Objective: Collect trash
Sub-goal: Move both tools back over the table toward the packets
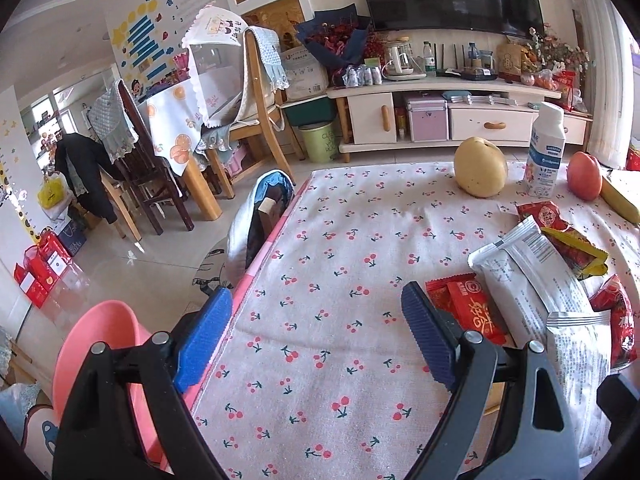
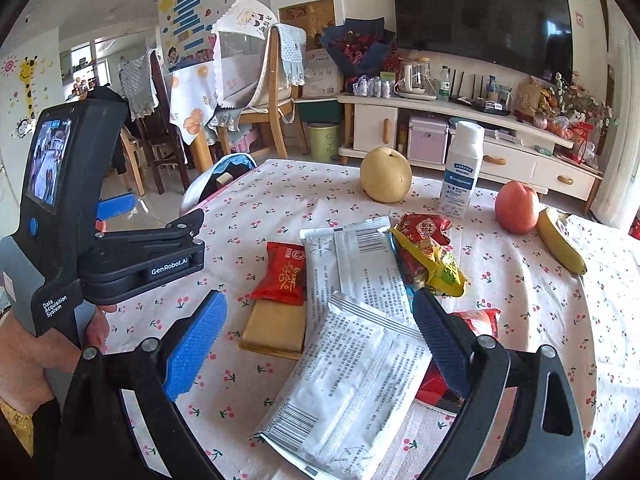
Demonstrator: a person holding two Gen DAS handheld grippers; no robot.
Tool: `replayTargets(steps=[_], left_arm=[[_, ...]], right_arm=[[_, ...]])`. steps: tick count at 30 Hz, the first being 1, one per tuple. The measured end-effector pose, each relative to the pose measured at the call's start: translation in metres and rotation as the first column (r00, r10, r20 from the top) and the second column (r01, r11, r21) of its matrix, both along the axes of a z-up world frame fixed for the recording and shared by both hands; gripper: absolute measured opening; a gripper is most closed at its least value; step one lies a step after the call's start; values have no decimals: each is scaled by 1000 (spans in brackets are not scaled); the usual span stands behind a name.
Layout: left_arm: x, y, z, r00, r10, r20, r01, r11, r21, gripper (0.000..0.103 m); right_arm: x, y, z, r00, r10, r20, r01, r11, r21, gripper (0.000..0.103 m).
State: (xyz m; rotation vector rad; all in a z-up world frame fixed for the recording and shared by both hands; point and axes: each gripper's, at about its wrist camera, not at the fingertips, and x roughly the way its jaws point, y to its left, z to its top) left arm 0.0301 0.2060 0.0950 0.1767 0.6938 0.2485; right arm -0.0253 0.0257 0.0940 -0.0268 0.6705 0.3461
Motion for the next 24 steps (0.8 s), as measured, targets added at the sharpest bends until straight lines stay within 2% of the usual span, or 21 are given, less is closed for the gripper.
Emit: replayTargets(steps=[3, 6, 11, 16, 18, 22, 24], left_arm=[[2, -3, -3, 999, -40, -18, 39, 998, -49, 87], [3, -5, -7, 992, -116, -47, 107, 982, -156, 87], [4, -22, -21, 963, -254, -86, 213, 921, -325, 87], [8, -38, -37, 939, -327, -109, 244, 854, -459, 87], [9, -43, -41, 933, -340, -120, 243, 839, -487, 87], [1, -49, -46, 919, -366, -145, 251, 830, -498, 87], [-6, -57, -48, 897, -417, -151, 282, 799, -531, 87]], right_arm=[[2, -10, 1, 1000, -13, -9, 13, 1000, 3, 93], [6, -27, 3, 999, -39, -24, 40, 999, 16, 93], [18, -68, 2, 989, -131, -67, 133, 991, 25, 93], [31, -107, -8, 969, -213, -128, 216, 976, 14, 93], [38, -118, -16, 958, -225, -179, 230, 973, 6, 93], [45, -130, -31, 940, -242, -240, 247, 969, -8, 93], [47, -132, -38, 934, -243, -261, 245, 969, -28, 93]])
